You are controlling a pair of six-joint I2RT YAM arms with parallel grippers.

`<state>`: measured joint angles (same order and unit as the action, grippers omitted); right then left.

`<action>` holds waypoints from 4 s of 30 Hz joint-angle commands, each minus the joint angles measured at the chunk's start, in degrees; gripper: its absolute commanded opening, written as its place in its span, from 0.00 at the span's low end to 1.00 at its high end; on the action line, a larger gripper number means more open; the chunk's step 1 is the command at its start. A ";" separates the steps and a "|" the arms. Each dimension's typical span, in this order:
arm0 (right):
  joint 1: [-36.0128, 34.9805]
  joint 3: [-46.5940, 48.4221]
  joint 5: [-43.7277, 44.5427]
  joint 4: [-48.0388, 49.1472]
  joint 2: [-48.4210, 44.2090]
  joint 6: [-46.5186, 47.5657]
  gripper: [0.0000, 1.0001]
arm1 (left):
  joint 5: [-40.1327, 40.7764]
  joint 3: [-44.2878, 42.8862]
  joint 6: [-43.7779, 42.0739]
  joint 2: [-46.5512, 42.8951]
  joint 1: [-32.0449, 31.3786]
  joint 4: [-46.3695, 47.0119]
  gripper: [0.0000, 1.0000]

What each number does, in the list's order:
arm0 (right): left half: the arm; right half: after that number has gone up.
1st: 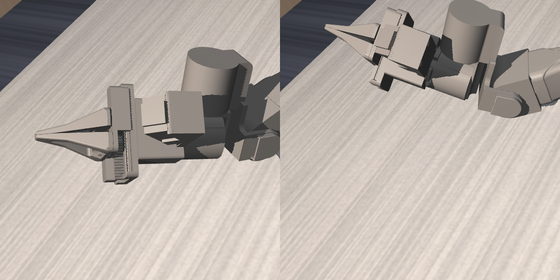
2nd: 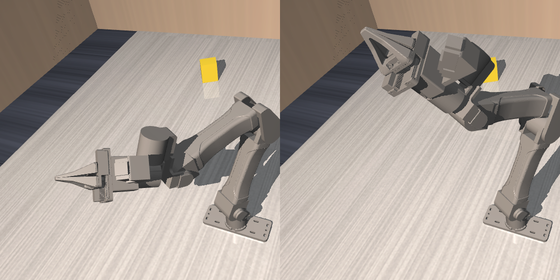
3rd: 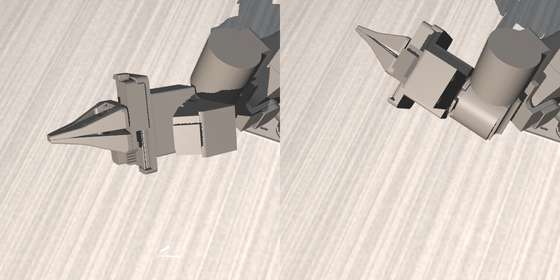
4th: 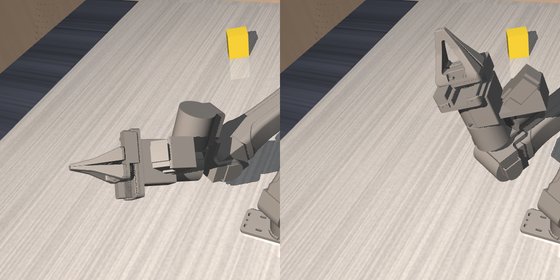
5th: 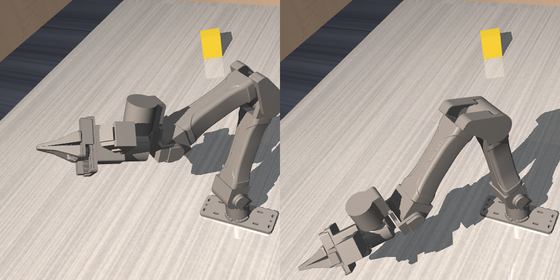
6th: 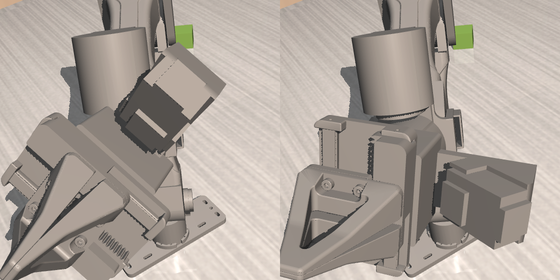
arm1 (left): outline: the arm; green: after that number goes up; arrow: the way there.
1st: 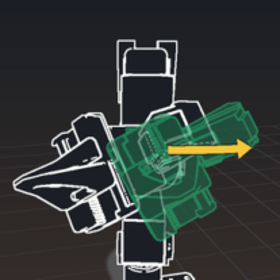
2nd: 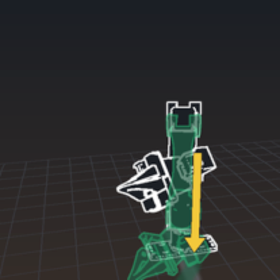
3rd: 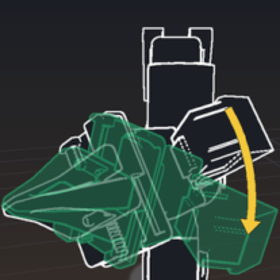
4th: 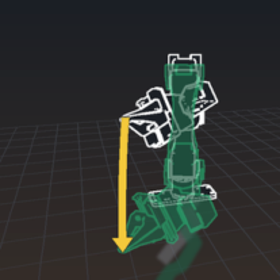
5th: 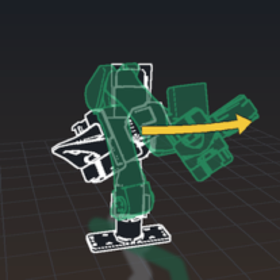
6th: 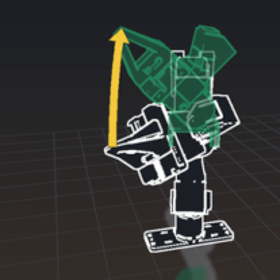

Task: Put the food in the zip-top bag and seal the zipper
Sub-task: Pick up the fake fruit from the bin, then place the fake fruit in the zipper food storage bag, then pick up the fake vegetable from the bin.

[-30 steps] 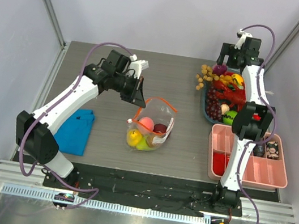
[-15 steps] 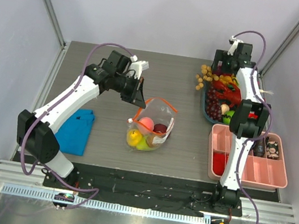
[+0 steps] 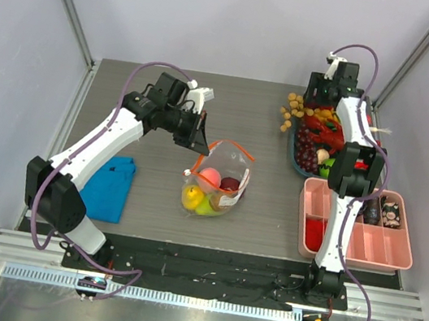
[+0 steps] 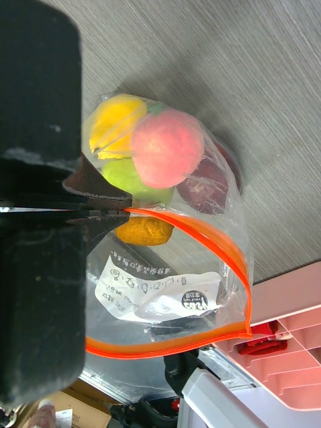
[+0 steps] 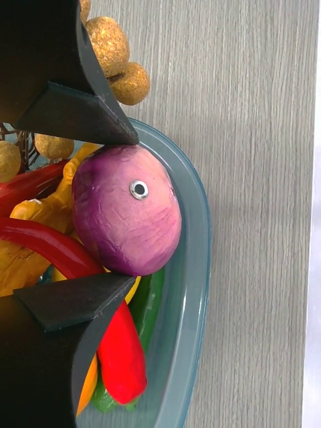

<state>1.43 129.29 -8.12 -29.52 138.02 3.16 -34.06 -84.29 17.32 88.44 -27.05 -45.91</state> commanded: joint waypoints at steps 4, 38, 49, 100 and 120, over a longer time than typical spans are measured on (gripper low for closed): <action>1.47 0.69 0.91 2.97 -7.76 0.36 0.64 | 0.05 -0.08 -1.15 -0.29 -0.20 1.26 0.00; -28.31 -40.06 -24.93 -10.47 -67.26 0.44 0.51 | -0.92 2.99 -0.01 -3.19 -0.20 4.16 0.00; -37.90 -41.84 -19.31 -13.02 -60.07 8.27 0.55 | -0.74 3.34 -0.18 -3.63 -0.20 4.25 0.00; 29.51 -36.92 -12.45 -24.89 -39.41 -6.49 1.00 | -1.62 7.74 -0.45 -5.92 -0.20 7.85 0.00; 27.48 -41.05 -13.76 -21.19 -34.57 -10.54 0.94 | -1.27 7.39 -0.10 -4.95 -0.20 7.77 0.00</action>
<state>28.97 88.75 -20.47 -52.62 103.46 -6.37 -34.72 -76.44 17.56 84.58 -27.05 -39.44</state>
